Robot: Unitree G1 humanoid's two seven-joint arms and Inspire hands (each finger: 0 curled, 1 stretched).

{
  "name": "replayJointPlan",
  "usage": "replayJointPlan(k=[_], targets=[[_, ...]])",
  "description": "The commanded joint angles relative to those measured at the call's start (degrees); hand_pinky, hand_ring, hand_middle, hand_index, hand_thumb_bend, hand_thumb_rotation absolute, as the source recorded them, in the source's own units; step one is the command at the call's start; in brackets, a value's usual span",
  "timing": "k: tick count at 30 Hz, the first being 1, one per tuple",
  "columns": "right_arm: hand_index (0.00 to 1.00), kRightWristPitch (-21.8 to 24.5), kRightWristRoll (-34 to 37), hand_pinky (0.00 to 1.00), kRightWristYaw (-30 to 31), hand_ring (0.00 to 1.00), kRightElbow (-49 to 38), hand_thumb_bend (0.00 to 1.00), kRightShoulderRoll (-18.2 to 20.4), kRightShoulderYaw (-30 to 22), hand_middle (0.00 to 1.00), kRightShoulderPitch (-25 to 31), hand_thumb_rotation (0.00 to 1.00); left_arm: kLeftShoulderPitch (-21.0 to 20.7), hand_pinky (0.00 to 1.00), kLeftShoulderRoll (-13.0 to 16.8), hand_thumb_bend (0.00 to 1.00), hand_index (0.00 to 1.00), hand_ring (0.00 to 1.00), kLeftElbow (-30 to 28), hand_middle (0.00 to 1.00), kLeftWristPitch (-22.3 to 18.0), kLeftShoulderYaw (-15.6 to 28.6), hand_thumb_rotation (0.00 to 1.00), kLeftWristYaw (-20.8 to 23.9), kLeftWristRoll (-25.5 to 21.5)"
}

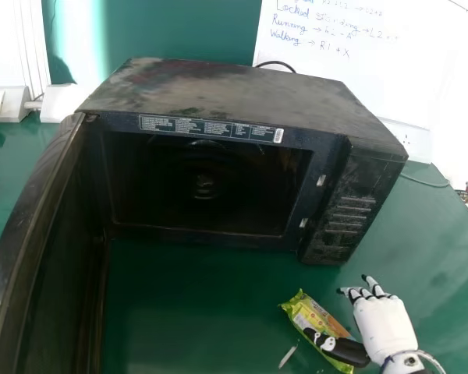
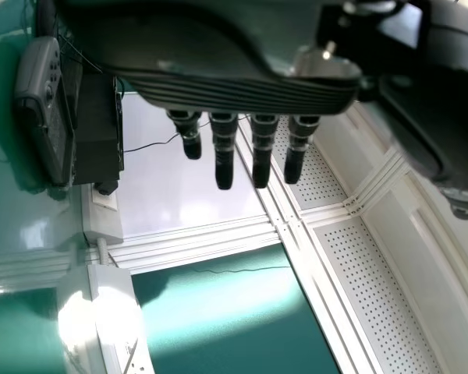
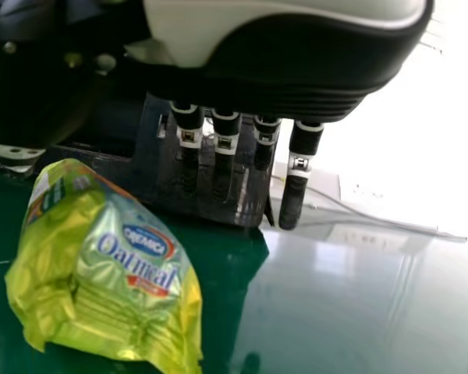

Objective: Put biscuit inside oven

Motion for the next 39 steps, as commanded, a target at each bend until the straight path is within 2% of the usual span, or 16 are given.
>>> replayJointPlan(k=[1, 11, 16, 21, 33, 39], targets=[[0.85, -0.72, -1.34, 0.62, -1.75, 0.79, -0.4, 0.95, 0.62, 0.69, 0.85, 1.05, 0.47, 0.88, 0.99, -0.48, 1.0, 0.96, 0.92, -0.5, 0.95, -0.75, -0.03, 1.0, 0.43, 0.17], [0.85, -1.3, -4.7, 0.65, -3.54, 0.79, -0.24, 0.94, 2.07, 1.64, 0.85, 2.05, 0.45, 1.57, 0.99, -0.61, 1.0, 0.96, 0.92, -0.78, 0.95, -1.53, 0.08, 1.0, 0.41, 0.33], [0.82, -3.13, -2.41, 0.62, -8.54, 0.76, 4.94, 0.95, 2.3, 2.02, 0.82, 0.52, 0.43, 1.76, 0.99, -0.52, 1.0, 0.96, 0.92, -0.89, 0.95, -1.81, 0.14, 1.0, 0.46, 0.43], [0.81, -4.71, -0.28, 0.61, -11.63, 0.76, 11.53, 0.95, 1.15, 2.9, 0.81, -2.56, 0.46, 2.12, 0.99, -0.45, 1.0, 0.97, 0.92, -1.33, 0.96, -1.96, 0.03, 1.0, 0.13, 0.08], [0.81, -3.7, 0.01, 0.62, -11.77, 0.77, 17.79, 0.92, -0.97, 5.44, 0.82, -6.14, 0.37, 3.11, 0.99, -0.84, 1.0, 0.96, 0.91, -2.95, 0.95, -1.12, 0.21, 1.0, 0.47, 0.07], [0.82, -2.82, 0.14, 0.62, -11.47, 0.77, 18.76, 0.91, -1.71, 6.4, 0.82, -6.53, 0.37, 3.5, 0.99, -0.82, 1.0, 0.96, 0.92, -3.29, 0.95, -1.05, 0.3, 1.0, 0.42, 0.04]])
